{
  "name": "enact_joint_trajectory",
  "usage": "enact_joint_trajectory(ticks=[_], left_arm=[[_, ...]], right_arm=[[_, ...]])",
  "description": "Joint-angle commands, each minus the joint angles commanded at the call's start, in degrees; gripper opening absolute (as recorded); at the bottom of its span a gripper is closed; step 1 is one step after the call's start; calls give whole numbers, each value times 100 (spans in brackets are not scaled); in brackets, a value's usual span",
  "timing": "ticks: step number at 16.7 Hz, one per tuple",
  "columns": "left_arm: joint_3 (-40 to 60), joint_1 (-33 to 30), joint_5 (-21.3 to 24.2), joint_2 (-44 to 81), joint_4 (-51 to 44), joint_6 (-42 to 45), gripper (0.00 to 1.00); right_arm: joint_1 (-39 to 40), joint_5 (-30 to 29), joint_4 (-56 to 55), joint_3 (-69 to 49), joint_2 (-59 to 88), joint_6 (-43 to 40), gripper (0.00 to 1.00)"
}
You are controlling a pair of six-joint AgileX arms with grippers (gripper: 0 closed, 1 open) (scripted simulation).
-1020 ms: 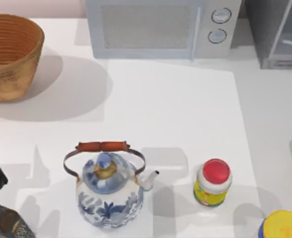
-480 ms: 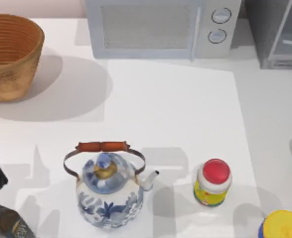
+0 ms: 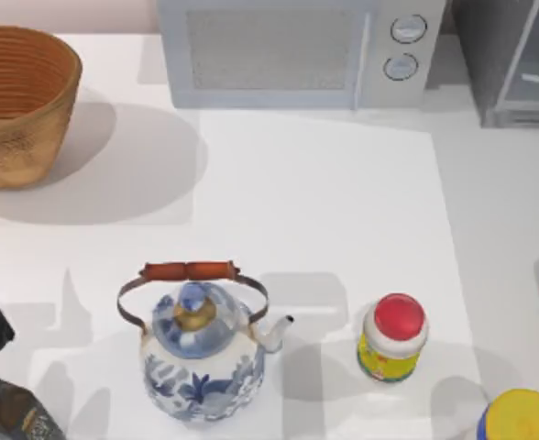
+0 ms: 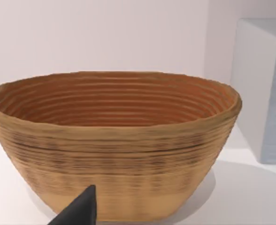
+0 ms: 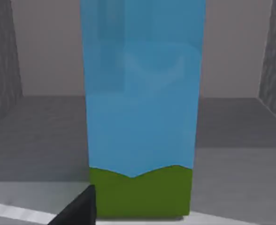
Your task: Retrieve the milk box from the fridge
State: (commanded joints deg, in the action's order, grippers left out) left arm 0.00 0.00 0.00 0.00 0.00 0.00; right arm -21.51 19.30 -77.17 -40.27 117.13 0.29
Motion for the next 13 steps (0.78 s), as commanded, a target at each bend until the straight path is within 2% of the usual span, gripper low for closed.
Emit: enact_joint_trajectory(ticks=[3, 6, 13], left_arm=[[0, 0, 0, 0, 0, 0, 100], [0, 0, 0, 0, 0, 0, 100], [0, 0, 0, 0, 0, 0, 100]], right_arm=[[397, -388, 686, -1203, 488, -3, 100], [694, -678, 1200, -1935, 770, -7, 100], [762, -755, 1356, -2125, 822, -8, 100]])
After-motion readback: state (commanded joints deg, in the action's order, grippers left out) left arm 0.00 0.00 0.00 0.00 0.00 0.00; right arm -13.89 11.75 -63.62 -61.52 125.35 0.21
